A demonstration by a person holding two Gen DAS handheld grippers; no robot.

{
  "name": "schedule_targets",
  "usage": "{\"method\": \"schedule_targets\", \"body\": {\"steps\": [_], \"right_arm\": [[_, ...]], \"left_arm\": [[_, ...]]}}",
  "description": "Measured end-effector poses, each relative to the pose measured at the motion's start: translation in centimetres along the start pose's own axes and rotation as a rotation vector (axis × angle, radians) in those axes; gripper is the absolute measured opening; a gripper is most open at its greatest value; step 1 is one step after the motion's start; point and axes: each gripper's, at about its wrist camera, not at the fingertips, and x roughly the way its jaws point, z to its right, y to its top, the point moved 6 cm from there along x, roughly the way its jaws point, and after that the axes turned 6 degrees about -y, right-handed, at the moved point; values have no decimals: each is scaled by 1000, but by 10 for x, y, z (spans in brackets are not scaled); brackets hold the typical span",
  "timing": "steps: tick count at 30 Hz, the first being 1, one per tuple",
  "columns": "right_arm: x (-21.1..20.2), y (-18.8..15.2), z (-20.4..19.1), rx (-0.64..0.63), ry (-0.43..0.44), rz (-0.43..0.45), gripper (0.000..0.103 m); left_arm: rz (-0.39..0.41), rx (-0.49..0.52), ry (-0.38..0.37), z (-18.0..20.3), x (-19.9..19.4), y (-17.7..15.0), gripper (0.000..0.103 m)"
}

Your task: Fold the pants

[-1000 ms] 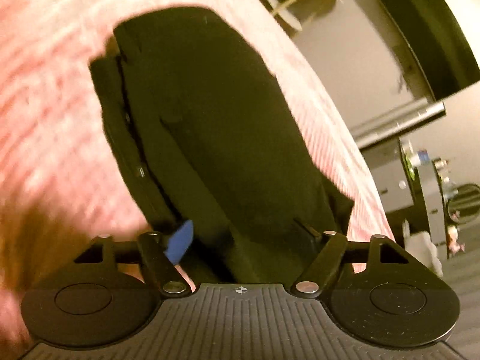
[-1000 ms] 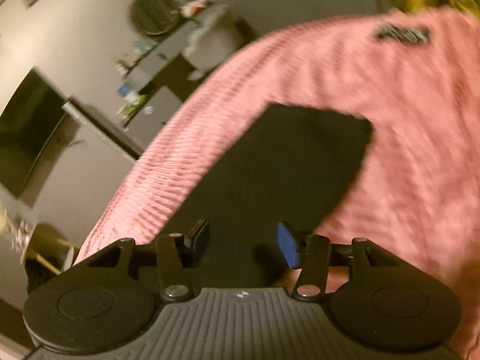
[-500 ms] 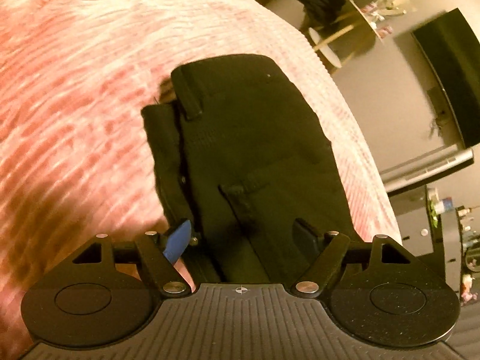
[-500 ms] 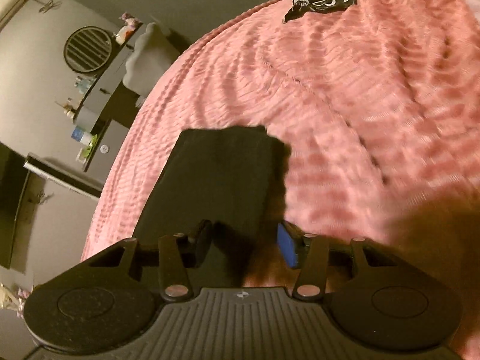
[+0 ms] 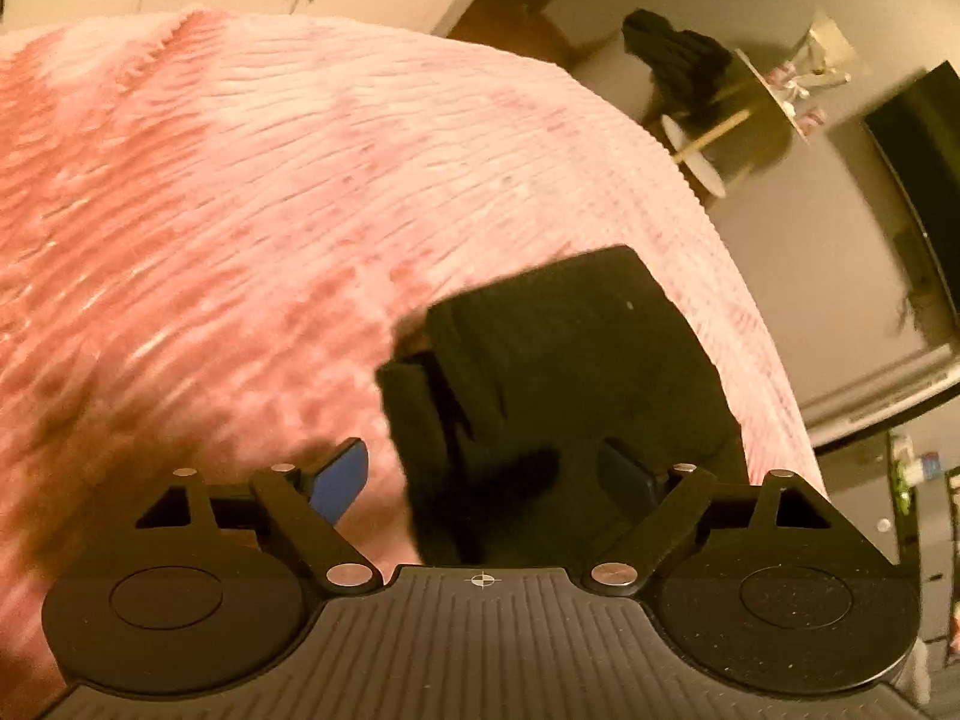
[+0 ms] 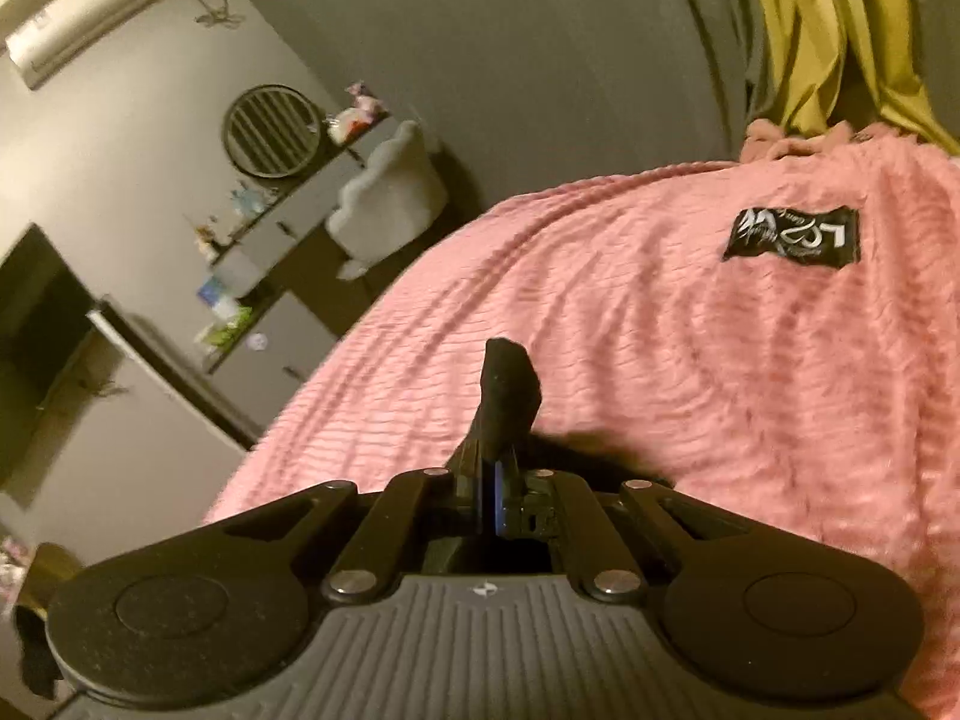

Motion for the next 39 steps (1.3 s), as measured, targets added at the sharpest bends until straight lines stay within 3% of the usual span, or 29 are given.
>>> {"method": "schedule_targets", "body": {"steps": [3, 6, 9, 12, 14, 17, 22, 25, 27, 29, 34, 36, 38, 39], "right_arm": [[14, -15, 2, -26, -103, -52, 11], [2, -35, 4, 0, -93, -78, 23], [-20, -45, -3, -51, -139, -24, 27], [-46, -50, -23, -122, -153, 47, 27], [-57, -56, -47, -171, -87, 48, 27], [-73, -95, -113, -309, 125, -49, 27], [-108, -228, -263, -708, 575, -325, 39], [-128, -307, -333, -876, 735, -414, 39], [-134, -348, -369, -964, 787, -435, 39], [-135, -382, -400, -1022, 823, -469, 47], [-118, -425, -444, -1114, 776, -477, 53], [-114, -442, -447, -1166, 783, -534, 45], [-117, -454, -449, -1231, 821, -573, 13], [-119, -457, -452, -1282, 811, -531, 11]], "left_arm": [[-7, -13, -43, -9, 7, 8, 88], [-27, -42, -66, -15, 18, 13, 87], [-63, -86, -80, -20, 29, 14, 70], [-54, -80, -66, -20, 27, 14, 65], [-43, -37, -52, -18, 24, 12, 58], [-18, 16, -50, -18, 20, 9, 51], [-8, 55, -69, -20, 15, 5, 51], [-18, 60, -85, -23, 16, 6, 50], [-26, 61, -92, -25, 16, 7, 50], [-35, 67, -97, -26, 15, 8, 50], [-45, 137, -87, -22, 11, 9, 50], [-39, 186, -70, -20, 8, 9, 52], [-37, 219, -50, -18, 7, 9, 56], [-38, 227, -44, -17, 6, 9, 57]]}}
